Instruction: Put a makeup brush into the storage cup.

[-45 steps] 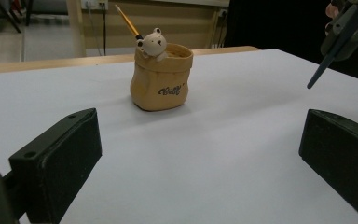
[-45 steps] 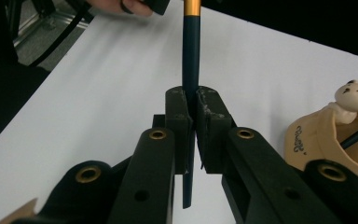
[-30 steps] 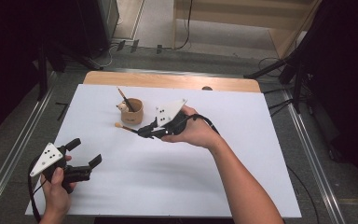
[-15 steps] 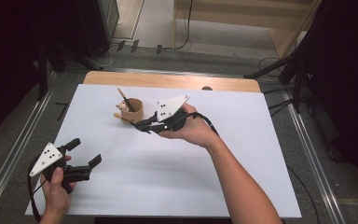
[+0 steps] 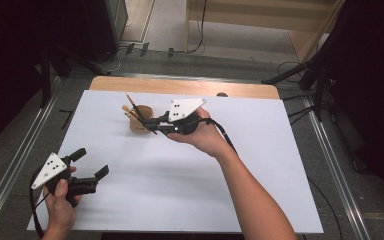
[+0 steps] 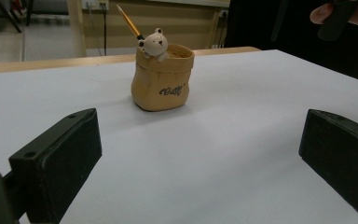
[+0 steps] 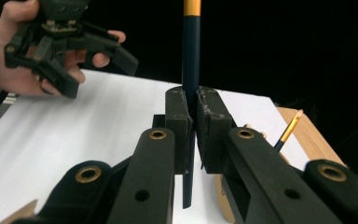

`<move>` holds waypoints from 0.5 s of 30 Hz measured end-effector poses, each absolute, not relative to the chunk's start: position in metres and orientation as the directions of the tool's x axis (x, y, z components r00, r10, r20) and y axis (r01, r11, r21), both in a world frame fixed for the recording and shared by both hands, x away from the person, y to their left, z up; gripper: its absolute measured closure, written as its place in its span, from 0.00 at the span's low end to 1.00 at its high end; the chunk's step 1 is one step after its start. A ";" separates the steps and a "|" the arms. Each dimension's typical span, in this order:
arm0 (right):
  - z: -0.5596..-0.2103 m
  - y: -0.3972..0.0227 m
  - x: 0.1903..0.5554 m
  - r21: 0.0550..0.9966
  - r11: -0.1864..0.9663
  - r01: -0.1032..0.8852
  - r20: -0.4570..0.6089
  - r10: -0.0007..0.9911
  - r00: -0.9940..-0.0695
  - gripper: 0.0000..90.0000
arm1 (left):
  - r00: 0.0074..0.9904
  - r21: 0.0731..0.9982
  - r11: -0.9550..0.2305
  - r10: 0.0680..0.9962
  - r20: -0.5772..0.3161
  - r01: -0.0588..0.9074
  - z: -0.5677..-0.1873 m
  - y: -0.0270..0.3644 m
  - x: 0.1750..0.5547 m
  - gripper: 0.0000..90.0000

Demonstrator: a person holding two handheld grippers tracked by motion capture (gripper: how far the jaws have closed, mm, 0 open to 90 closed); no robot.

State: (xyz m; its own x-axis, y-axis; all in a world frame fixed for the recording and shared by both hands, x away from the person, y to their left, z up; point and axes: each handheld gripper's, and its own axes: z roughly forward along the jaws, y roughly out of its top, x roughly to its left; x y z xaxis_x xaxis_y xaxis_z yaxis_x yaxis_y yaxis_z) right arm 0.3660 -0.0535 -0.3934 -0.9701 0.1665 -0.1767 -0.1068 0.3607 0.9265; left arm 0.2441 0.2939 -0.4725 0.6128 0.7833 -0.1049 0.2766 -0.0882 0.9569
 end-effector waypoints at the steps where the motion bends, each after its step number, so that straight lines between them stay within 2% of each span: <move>1: -0.393 -0.053 0.366 0.928 0.357 -0.106 -0.177 0.174 -0.969 0.95 | 0.613 0.957 -0.089 0.783 -0.104 0.276 -0.472 0.294 0.244 0.00; 15: -0.395 -0.051 0.378 0.964 0.254 -0.074 -0.160 0.334 -0.929 0.95 | 0.613 0.957 -0.090 0.783 -0.103 0.276 -0.472 0.294 0.244 0.00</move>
State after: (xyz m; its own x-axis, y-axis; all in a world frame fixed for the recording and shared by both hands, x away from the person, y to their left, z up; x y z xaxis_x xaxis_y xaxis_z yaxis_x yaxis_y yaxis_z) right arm 0.3776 -0.0514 -0.3953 -0.9290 0.3339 -0.1595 -0.0743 0.2540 0.9643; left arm 0.2441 0.2938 -0.4724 0.6134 0.7830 -0.1032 0.2757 -0.0899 0.9570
